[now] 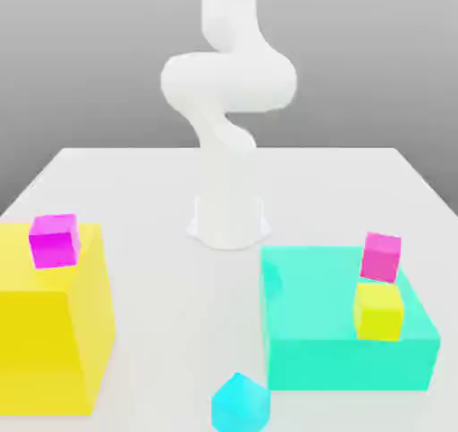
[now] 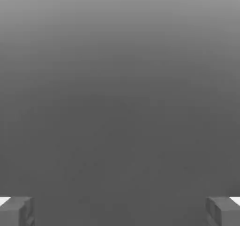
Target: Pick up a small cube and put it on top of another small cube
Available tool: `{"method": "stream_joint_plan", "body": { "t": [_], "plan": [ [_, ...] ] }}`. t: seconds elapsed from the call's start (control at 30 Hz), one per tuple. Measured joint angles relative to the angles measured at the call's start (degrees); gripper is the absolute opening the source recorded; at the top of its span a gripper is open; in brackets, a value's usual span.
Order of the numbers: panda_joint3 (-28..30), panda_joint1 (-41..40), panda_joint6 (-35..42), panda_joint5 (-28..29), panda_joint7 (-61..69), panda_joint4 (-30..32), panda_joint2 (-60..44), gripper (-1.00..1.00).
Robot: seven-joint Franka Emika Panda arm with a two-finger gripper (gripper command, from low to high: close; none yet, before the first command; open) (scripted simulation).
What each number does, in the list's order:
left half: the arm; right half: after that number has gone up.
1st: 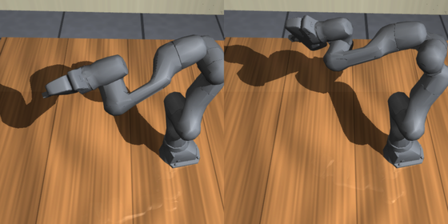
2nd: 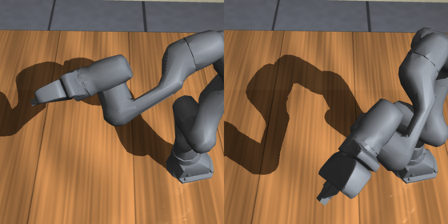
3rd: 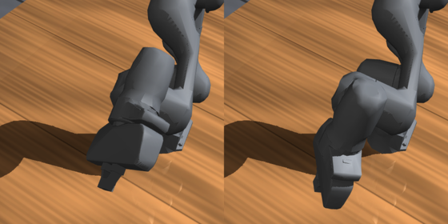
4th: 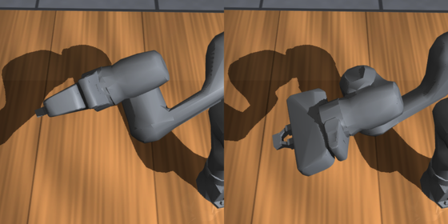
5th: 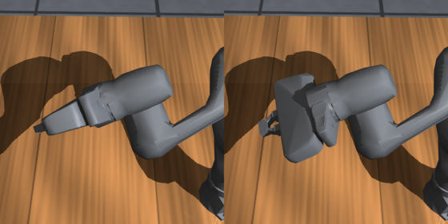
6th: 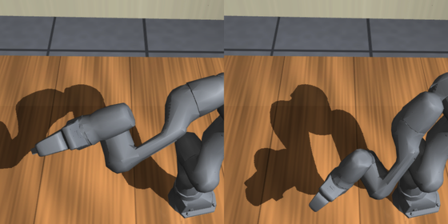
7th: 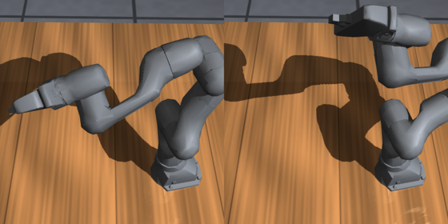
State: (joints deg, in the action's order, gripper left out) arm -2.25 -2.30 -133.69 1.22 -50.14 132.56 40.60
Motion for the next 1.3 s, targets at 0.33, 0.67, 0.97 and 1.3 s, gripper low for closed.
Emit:
{"method": "stream_joint_plan", "body": {
  "t": [0.33,0.67,0.97,1.3],
  "plan": [
    [-7.6,-7.6,-7.7,5.9,-18.1,3.1,-21.2,0.0],
    [-9.4,-9.6,-15.3,10.1,-34.7,6.3,-41.8,0.0],
    [-8.4,-7.9,-24.9,8.1,-42.6,7.6,-59.3,0.0],
    [-6.0,-6.0,-29.2,10.1,-44.2,6.7,-64.7,-1.0]
  ]
}}
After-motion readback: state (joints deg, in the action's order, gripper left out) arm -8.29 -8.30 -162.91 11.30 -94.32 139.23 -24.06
